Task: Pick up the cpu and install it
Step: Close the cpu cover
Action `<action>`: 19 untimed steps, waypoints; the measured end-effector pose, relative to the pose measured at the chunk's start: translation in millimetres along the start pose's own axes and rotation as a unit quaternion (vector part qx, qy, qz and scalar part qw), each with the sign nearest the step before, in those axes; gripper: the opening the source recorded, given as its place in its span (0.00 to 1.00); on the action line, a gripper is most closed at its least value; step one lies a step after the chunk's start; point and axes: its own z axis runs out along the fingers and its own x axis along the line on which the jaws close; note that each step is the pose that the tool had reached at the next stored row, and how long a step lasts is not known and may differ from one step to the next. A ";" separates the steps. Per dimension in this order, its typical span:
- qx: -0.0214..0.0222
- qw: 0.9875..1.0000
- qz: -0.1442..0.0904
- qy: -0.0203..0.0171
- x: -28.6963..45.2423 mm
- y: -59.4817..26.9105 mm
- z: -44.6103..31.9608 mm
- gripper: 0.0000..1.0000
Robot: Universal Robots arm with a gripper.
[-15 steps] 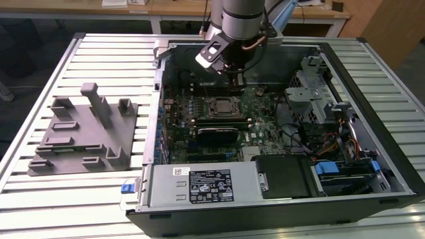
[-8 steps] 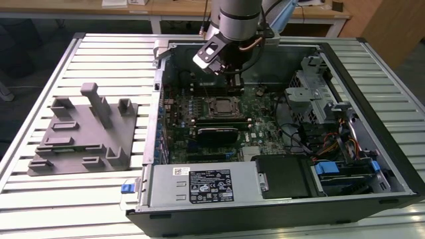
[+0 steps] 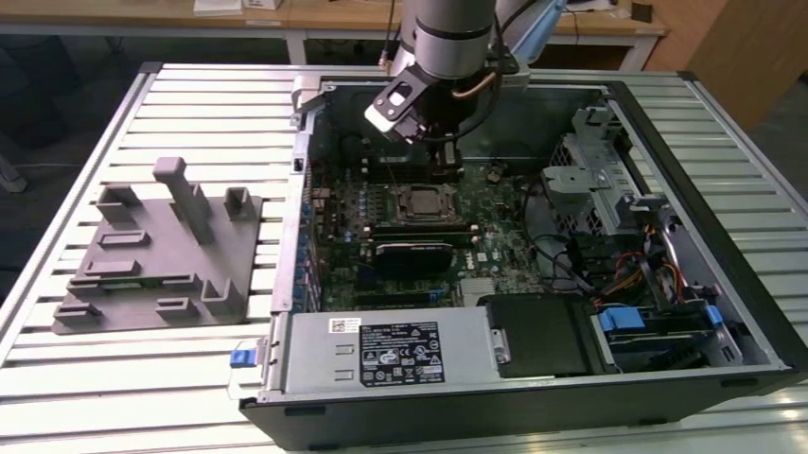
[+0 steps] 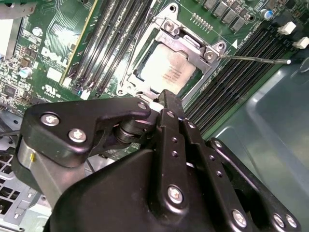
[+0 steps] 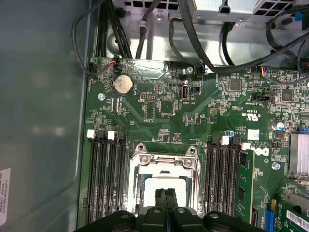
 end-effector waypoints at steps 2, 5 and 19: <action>0.000 1.000 0.000 0.000 0.1 -0.3 1.0 0.11; 0.000 1.000 0.000 0.000 0.0 -0.6 2.7 0.11; 0.000 1.000 0.000 0.000 0.1 -1.7 6.7 0.11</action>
